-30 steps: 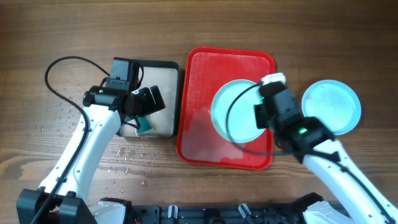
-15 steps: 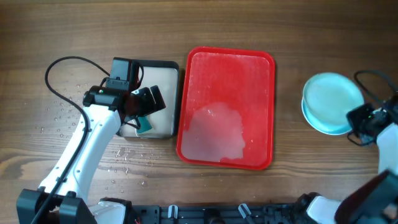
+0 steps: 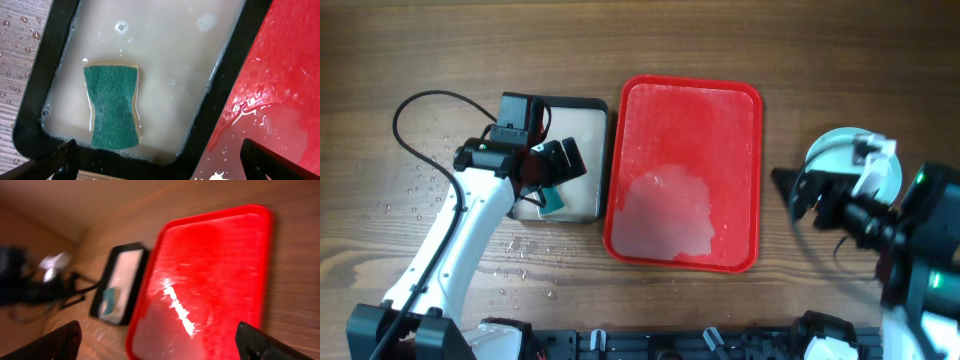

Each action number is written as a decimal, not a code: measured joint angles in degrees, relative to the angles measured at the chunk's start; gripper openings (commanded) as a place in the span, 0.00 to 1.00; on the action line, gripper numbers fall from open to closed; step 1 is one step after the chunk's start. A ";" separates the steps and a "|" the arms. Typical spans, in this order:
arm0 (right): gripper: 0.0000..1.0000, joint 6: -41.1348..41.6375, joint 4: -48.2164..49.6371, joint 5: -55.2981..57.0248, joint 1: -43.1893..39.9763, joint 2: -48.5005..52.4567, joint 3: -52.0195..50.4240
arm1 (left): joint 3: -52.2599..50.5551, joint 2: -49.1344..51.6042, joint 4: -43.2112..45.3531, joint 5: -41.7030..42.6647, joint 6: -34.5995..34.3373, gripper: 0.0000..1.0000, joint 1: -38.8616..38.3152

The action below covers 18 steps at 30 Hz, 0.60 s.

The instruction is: Clean dirty plates on tray and stack at the side

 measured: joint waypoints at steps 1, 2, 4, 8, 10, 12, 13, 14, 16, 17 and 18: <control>1.00 1.42 -0.70 -0.52 1.84 -2.69 0.00 | 0.00 0.00 0.09 -0.02 0.00 1.00 0.00; 0.99 4.07 -1.27 -1.14 3.39 -5.27 0.00 | 0.00 0.00 0.07 0.00 0.00 1.00 0.00; 1.00 11.87 -1.46 -1.31 4.96 -8.90 0.00 | 0.00 0.00 0.09 0.00 0.00 1.00 0.00; 1.00 21.66 -2.49 4.48 5.49 -9.79 0.00 | 0.00 0.00 0.09 0.00 0.00 1.00 0.00; 1.00 22.58 0.13 9.33 7.85 -9.79 -0.09 | 0.00 0.00 0.07 0.00 0.00 1.00 0.00; 1.00 21.59 10.60 13.57 12.76 -9.86 -1.36 | 0.00 0.00 0.07 -0.02 0.00 1.00 0.00; 1.00 20.37 16.74 14.80 15.02 -10.16 -2.67 | 0.00 0.00 -0.02 0.00 0.00 1.00 0.00; 1.00 18.05 24.85 16.04 17.35 -10.82 -4.96 | 0.00 0.00 0.02 0.00 0.00 1.00 0.00; 1.00 12.68 36.76 18.01 20.39 -15.08 -12.68 | 0.00 0.00 0.02 0.00 0.00 1.00 0.00; 1.00 11.23 38.29 18.88 20.46 -18.10 -16.37 | 0.00 0.00 0.07 0.00 0.00 1.00 0.00; 1.00 9.99 38.88 19.98 20.46 -22.62 -21.14 | 0.00 0.00 0.04 0.00 0.00 1.00 0.00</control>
